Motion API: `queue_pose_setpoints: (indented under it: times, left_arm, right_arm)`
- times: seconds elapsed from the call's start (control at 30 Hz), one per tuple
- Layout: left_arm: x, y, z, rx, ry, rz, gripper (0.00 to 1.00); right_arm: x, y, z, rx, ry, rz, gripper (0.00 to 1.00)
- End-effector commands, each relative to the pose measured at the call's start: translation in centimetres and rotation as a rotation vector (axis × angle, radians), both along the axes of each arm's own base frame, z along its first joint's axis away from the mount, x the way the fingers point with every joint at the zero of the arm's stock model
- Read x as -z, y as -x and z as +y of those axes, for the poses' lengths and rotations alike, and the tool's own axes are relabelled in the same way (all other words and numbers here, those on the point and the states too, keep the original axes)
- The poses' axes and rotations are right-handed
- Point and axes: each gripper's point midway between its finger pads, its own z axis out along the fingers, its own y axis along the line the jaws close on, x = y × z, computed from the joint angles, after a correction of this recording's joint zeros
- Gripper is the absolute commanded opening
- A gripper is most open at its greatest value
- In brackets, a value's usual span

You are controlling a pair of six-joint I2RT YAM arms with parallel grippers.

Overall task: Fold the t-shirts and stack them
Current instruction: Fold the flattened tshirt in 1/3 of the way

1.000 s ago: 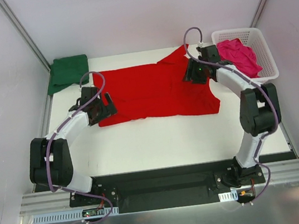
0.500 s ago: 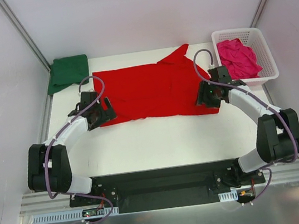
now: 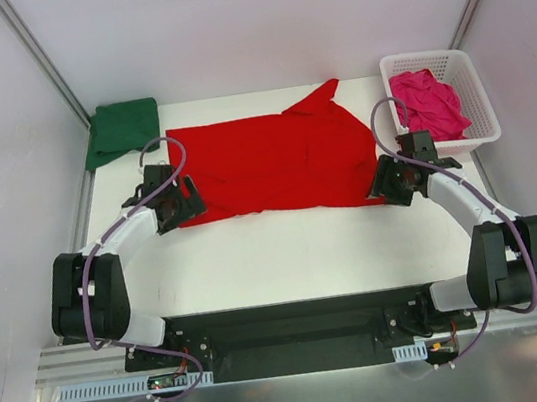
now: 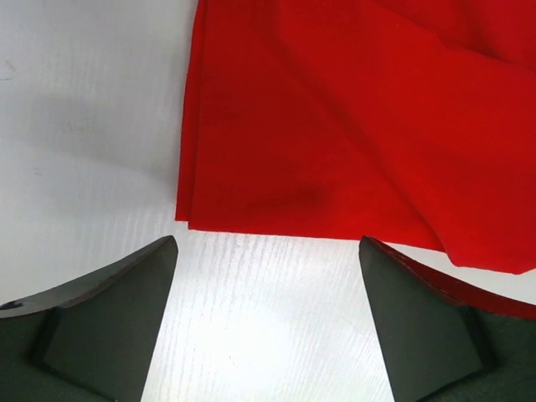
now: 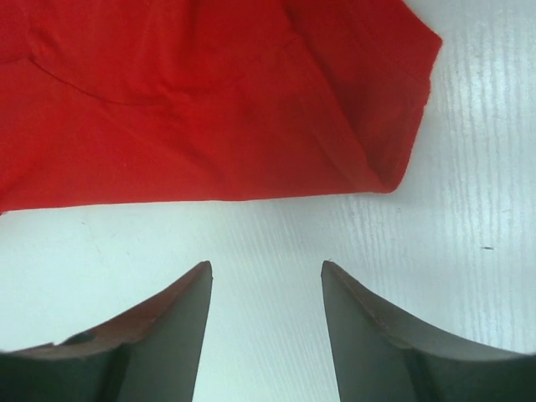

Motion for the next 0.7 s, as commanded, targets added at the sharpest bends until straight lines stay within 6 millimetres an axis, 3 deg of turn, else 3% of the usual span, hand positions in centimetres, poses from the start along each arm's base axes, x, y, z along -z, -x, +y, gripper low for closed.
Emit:
queue_pose_setpoints:
  times: [0.0, 0.17, 0.47, 0.6, 0.67]
  left_arm:
    - [-0.3, -1.2, -1.2, 0.030, 0.057, -0.015, 0.86]
    - [-1.0, -1.9, -1.8, 0.050, 0.078, -0.038, 0.81]
    - [-0.6, -1.7, -2.7, 0.070, 0.103, -0.035, 0.81]
    - [-1.1, -2.1, -3.4, 0.087, 0.129, -0.054, 0.81]
    - [-1.6, -2.6, -3.9, 0.098, 0.141, -0.084, 0.76]
  right_arm:
    - [-1.2, -0.5, 1.2, -0.031, -0.061, -0.055, 0.55]
    - [-1.9, -0.8, 1.4, -0.044, -0.057, -0.080, 0.54]
    - [-2.1, -1.8, 4.3, -0.129, -0.090, -0.098, 0.54]
    - [-2.1, -3.0, 5.3, -0.144, -0.088, -0.105, 0.46]
    - [-2.3, -4.0, 5.6, -0.143, -0.083, -0.119, 0.34]
